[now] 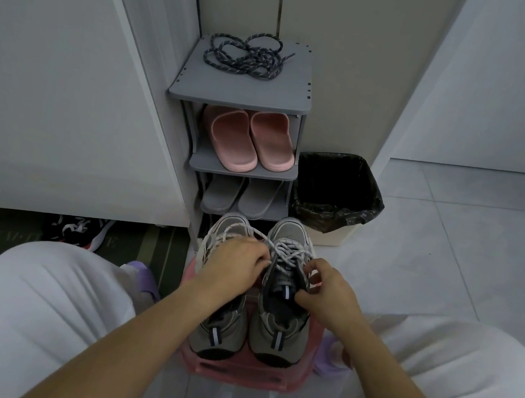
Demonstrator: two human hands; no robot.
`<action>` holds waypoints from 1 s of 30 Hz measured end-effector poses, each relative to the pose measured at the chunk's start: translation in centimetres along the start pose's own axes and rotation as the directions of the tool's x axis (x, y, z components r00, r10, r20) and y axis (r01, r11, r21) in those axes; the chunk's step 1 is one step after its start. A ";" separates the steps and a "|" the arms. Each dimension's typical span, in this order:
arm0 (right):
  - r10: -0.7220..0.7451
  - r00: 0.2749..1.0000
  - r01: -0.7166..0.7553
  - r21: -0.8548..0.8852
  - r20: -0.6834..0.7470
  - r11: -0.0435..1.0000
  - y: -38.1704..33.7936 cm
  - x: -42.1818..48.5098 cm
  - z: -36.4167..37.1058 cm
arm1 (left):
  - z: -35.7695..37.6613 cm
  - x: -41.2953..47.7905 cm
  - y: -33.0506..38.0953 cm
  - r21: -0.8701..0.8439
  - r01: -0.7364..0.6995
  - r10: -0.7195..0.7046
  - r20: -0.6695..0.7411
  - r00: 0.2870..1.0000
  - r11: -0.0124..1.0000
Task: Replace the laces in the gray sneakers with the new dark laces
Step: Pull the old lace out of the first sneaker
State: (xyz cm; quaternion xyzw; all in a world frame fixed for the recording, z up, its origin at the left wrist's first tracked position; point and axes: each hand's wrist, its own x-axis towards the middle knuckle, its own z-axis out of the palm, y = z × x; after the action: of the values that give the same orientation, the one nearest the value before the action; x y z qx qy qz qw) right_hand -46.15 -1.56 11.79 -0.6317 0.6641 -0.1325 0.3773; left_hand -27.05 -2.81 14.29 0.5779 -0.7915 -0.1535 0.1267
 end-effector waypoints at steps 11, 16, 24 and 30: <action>0.020 1.000 -0.020 0.007 -0.014 1.000 0.1 0.2 0.2 | -1.9 0.0 -2.5 -0.027 0.160 -0.162 -0.104 0.981 0.987; 0.026 1.000 -0.026 0.010 -0.013 1.000 0.1 0.2 0.3 | -1.2 -0.3 -1.6 0.040 0.106 -0.105 -0.026 0.994 0.994; 0.024 1.000 -0.024 0.000 -0.019 1.000 0.0 0.2 0.3 | -0.3 0.1 1.3 0.026 -0.028 0.028 0.001 1.000 0.999; 0.020 1.000 -0.020 0.002 -0.012 1.000 -0.1 0.2 0.2 | -1.3 1.0 0.4 0.009 0.005 -0.006 0.124 0.992 1.000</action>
State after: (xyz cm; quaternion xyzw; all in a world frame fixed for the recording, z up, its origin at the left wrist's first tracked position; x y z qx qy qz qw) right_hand -45.91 -1.67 11.69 -0.6238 0.6726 -0.1332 0.3752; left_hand -27.18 -3.80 15.64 0.5699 -0.7969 -0.1860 0.0743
